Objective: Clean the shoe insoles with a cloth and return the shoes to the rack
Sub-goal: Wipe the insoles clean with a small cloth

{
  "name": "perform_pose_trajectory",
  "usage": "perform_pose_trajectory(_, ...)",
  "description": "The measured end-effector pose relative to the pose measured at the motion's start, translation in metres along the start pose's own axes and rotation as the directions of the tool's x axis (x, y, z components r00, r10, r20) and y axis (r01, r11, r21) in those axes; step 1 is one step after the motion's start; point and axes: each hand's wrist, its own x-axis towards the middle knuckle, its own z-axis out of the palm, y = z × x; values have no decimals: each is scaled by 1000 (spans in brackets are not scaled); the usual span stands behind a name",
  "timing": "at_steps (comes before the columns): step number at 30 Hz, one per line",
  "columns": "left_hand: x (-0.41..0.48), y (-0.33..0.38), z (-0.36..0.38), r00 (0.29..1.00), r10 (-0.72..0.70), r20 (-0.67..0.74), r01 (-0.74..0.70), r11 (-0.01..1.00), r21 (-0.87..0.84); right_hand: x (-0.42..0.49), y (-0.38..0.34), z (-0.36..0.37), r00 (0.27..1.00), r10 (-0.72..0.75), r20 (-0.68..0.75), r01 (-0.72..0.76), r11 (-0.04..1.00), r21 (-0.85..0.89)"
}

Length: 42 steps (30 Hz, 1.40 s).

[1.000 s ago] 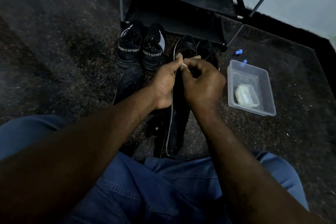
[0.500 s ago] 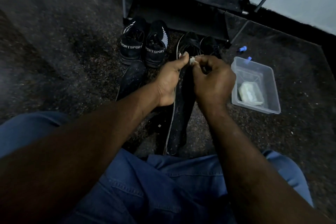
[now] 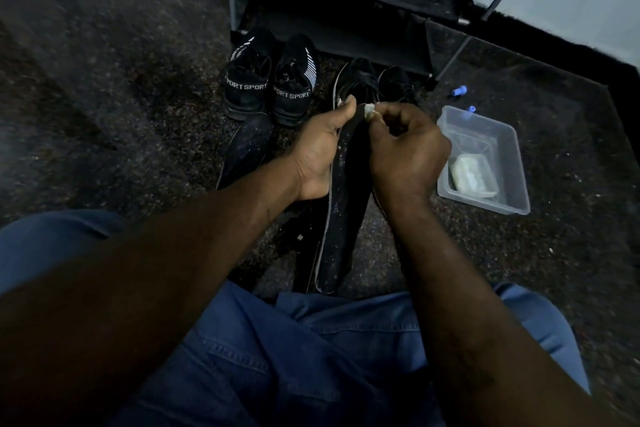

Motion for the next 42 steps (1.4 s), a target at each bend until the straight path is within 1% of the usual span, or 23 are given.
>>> perform_pose_trajectory(2,1,2,0,1000,16,7,-16,1000,-13,-6,-6,0,995,-87,43,86,996,22)
perform_pose_trajectory(4,2,3,1,1000,25,6,-25,1000,-12,-8,-7,0,985,-156,75,156,988,-1)
perform_pose_trajectory(5,1,2,2,1000,18,-1,-18,1000,-10,-5,-4,0,988,-142,66,143,990,-14)
perform_pose_trajectory(8,1,-2,0,1000,-11,-3,11,1000,7,3,6,-2,999,-26,-20,26,999,-22)
perform_pose_trajectory(9,1,-2,0,1000,-11,-5,11,1000,7,2,6,-2,999,-21,-25,21,1000,-14)
perform_pose_trajectory(10,0,-1,-1,1000,-5,-12,5,1000,6,-1,3,-1,999,-50,-7,50,999,-9)
perform_pose_trajectory(13,-2,3,2,1000,20,-18,-20,1000,21,-10,-4,0,976,-195,91,199,979,-31)
perform_pose_trajectory(14,-2,3,3,999,23,-26,-23,999,30,-7,-3,-1,973,-207,106,214,975,-59)
perform_pose_trajectory(16,-3,2,4,1000,7,-26,-6,999,39,2,1,-6,986,-147,79,156,981,-115)
perform_pose_trajectory(18,-4,3,5,1000,-7,7,7,1000,19,10,3,-16,998,-47,30,50,995,-89)
perform_pose_trajectory(19,-4,5,6,1000,-7,20,7,1000,0,12,1,-21,1000,18,24,-18,1000,0)
perform_pose_trajectory(20,-4,7,6,999,-1,32,1,1000,-20,12,-1,-26,995,93,30,-97,987,130)
perform_pose_trajectory(22,-3,12,5,998,7,61,-5,999,-40,15,-1,-36,973,222,59,-228,896,382)
perform_pose_trajectory(23,-3,13,4,997,2,73,1,999,-40,16,3,-42,966,249,74,-255,857,448)
perform_pose_trajectory(24,-3,14,3,997,-6,75,9,999,-33,18,8,-45,961,261,88,-271,836,478)
perform_pose_trajectory(27,-3,15,-2,997,-34,65,36,999,-29,19,20,-51,944,293,153,-329,788,520)
perform_pose_trajectory(29,-3,14,-2,996,-47,74,50,998,-38,15,21,-51,943,278,182,-332,782,527)
perform_pose_trajectory(33,-6,14,1,996,-45,76,47,999,-25,8,8,-44,958,149,244,-257,823,507)
perform_pose_trajectory(35,-6,12,0,997,-33,74,34,999,-19,9,3,-40,964,69,257,-184,871,456)
perform_pose_trajectory(36,-5,11,0,997,-26,78,27,1000,-14,10,2,-38,968,13,249,-116,908,402)
perform_pose_trajectory(38,-3,11,-1,996,-20,91,20,1000,-6,15,2,-35,966,-130,224,74,967,242)
perform_pose_trajectory(40,-3,10,0,995,-20,94,19,1000,6,18,2,-31,942,-276,193,270,961,61)
perform_pose_trajectory(42,-1,9,0,995,-24,95,22,1000,22,19,1,-27,922,-342,182,361,929,-82)
